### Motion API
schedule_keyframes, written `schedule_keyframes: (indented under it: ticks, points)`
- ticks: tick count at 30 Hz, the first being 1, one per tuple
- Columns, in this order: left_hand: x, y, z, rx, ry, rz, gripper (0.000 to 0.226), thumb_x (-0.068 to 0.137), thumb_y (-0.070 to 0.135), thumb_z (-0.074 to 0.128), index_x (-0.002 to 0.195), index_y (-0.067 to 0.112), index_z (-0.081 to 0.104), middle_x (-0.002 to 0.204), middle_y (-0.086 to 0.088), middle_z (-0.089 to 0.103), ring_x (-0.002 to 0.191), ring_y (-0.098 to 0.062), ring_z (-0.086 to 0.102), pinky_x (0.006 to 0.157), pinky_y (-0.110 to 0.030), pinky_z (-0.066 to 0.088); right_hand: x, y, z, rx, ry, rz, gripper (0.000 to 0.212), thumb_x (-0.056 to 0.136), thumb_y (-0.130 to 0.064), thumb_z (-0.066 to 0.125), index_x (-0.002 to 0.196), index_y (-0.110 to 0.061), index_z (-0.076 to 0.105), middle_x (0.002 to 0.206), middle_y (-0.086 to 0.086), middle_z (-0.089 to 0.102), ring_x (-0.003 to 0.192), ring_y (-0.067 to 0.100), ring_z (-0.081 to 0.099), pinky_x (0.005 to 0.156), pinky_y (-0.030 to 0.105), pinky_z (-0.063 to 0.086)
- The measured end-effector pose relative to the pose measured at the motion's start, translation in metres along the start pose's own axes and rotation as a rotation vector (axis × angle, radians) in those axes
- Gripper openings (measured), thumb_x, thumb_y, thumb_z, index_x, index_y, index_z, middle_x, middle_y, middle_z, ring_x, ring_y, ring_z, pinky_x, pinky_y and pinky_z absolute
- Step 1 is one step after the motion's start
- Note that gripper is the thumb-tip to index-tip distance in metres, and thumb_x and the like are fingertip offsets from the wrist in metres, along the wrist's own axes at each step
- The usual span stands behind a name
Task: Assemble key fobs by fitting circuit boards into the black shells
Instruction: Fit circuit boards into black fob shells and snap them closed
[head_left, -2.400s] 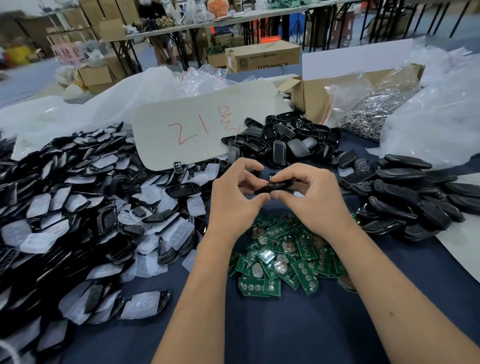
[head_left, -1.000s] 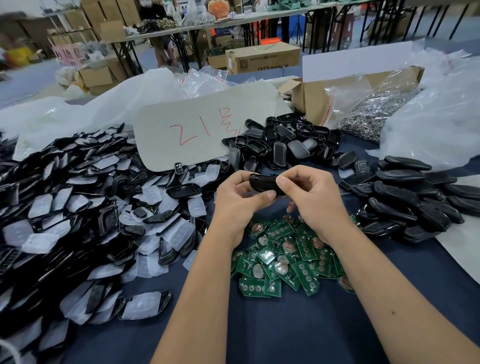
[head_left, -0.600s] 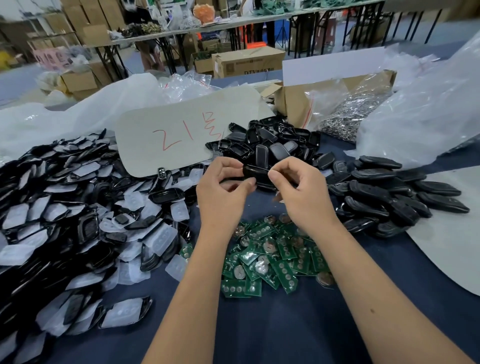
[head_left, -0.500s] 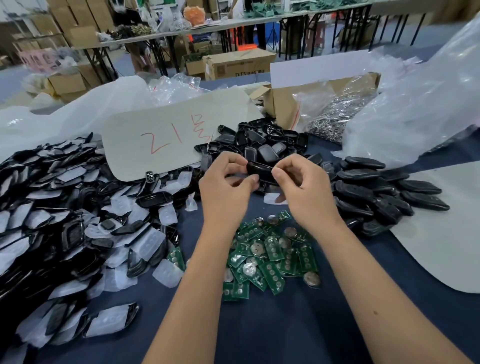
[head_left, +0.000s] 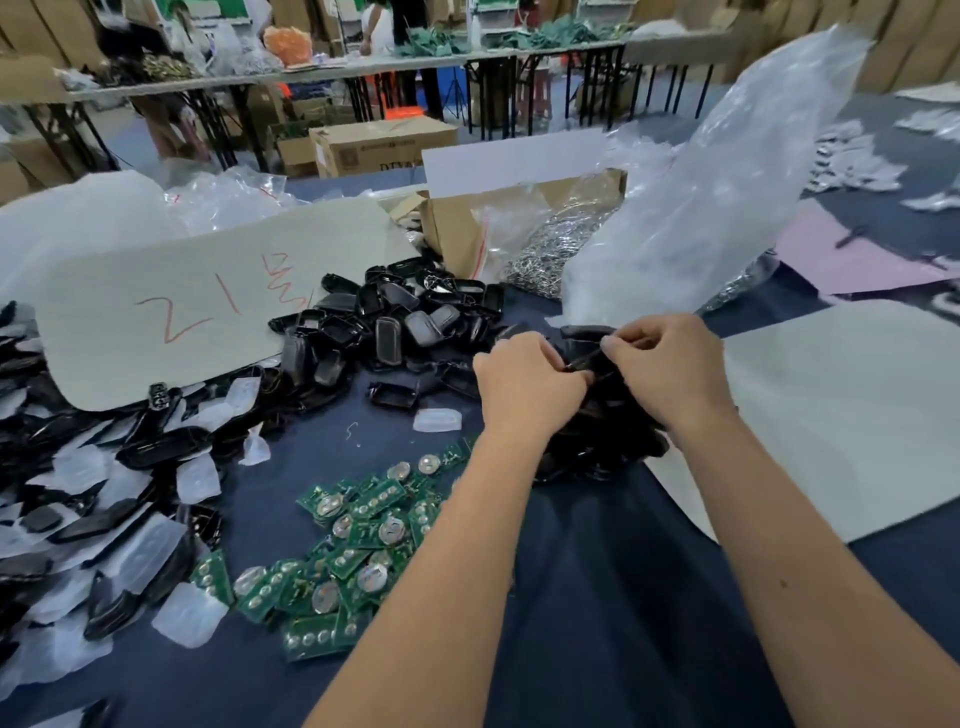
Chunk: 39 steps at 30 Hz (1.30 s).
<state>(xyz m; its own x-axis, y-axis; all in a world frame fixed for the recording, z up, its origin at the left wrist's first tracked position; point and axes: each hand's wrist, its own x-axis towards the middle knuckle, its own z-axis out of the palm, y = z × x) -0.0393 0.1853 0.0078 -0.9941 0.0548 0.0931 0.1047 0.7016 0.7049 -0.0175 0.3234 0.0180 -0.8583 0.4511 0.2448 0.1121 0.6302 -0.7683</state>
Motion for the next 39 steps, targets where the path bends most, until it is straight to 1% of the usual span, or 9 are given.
schedule_keyframes:
  ticks: [3,8,12,17,24,28,31,36,39]
  points:
    - [-0.003,0.0,0.001,-0.021,0.045,0.006,0.033,0.081,0.043,0.081,0.073,0.029,0.053,0.093,0.004,0.067,0.103,-0.026,0.06,0.099,-0.042,0.044,0.002,0.0,-0.003,-0.021,0.037,-0.009,0.008,0.086,-0.028,0.08,0.09,-0.021,0.079,0.077,-0.006,0.07,0.082,0.017,0.066,0.081,0.026,0.05]
    - [-0.005,-0.016,-0.015,-0.094,0.132,0.0,0.016,0.09,0.033,0.074,0.083,0.021,0.066,0.095,-0.001,0.069,0.101,-0.027,0.062,0.096,-0.043,0.048,-0.006,-0.027,0.014,-0.053,0.111,-0.214,0.004,0.088,-0.022,0.075,0.085,-0.02,0.078,0.077,-0.003,0.072,0.078,0.019,0.067,0.075,0.028,0.049]
    - [-0.004,-0.047,-0.043,0.176,0.223,-0.001,0.007,0.09,0.023,0.064,0.093,0.021,0.07,0.108,-0.006,0.067,0.107,-0.031,0.057,0.098,-0.039,0.041,-0.021,-0.061,0.051,-0.066,-0.127,-0.384,0.008,0.087,-0.019,0.074,0.081,-0.022,0.078,0.075,-0.007,0.072,0.075,0.015,0.067,0.076,0.031,0.056]
    - [-0.012,-0.104,-0.079,0.445,0.142,-0.175,0.034,0.101,0.033,0.059,0.134,0.025,0.061,0.145,-0.007,0.045,0.132,-0.037,0.032,0.101,-0.044,0.041,-0.041,-0.089,0.097,-0.194,-0.436,-0.486,0.003,0.089,-0.024,0.075,0.089,-0.026,0.077,0.086,-0.003,0.073,0.085,0.019,0.068,0.079,0.035,0.057]
    - [-0.031,-0.144,-0.124,0.225,0.201,-0.014,0.015,0.085,0.008,0.073,0.09,0.017,0.062,0.092,-0.002,0.068,0.091,-0.027,0.061,0.074,-0.042,0.05,-0.065,-0.122,0.122,-0.18,-0.651,-0.616,0.016,0.091,-0.028,0.077,0.076,-0.028,0.071,0.074,-0.01,0.068,0.074,0.015,0.066,0.07,0.034,0.057]
    - [-0.048,-0.174,-0.149,0.088,0.31,-0.006,0.019,0.081,0.005,0.074,0.082,0.022,0.066,0.077,0.011,0.068,0.077,-0.012,0.063,0.077,-0.036,0.054,-0.087,-0.137,0.122,-0.277,-1.049,-0.672,0.021,0.081,-0.046,0.086,0.078,-0.029,0.074,0.071,-0.013,0.069,0.065,0.002,0.063,0.055,0.016,0.045]
    - [-0.064,-0.189,-0.167,-0.022,0.482,0.029,0.022,0.085,0.014,0.078,0.077,0.028,0.062,0.074,0.015,0.066,0.074,-0.005,0.064,0.073,-0.024,0.052,-0.109,-0.149,0.127,-0.321,-1.18,-0.736,0.032,0.075,-0.058,0.086,0.093,-0.034,0.075,0.084,-0.015,0.069,0.077,0.001,0.064,0.063,0.017,0.051]
    - [-0.085,-0.204,-0.194,-0.182,0.638,-0.08,0.019,0.09,0.016,0.075,0.089,0.029,0.061,0.083,0.0,0.07,0.066,-0.022,0.073,0.068,-0.047,0.062,-0.143,-0.168,0.146,-0.36,-1.184,-0.797,0.046,0.073,-0.053,0.09,0.1,-0.023,0.068,0.095,-0.005,0.067,0.087,0.017,0.065,0.074,0.035,0.056]
    - [-0.09,-0.206,-0.207,-0.302,0.718,-0.178,0.018,0.092,0.01,0.07,0.1,0.024,0.063,0.088,-0.006,0.071,0.053,-0.018,0.072,0.059,-0.043,0.062,-0.154,-0.173,0.154,-0.356,-1.134,-0.783,0.041,0.076,-0.046,0.089,0.096,-0.018,0.066,0.093,0.0,0.069,0.084,0.021,0.066,0.077,0.042,0.059]
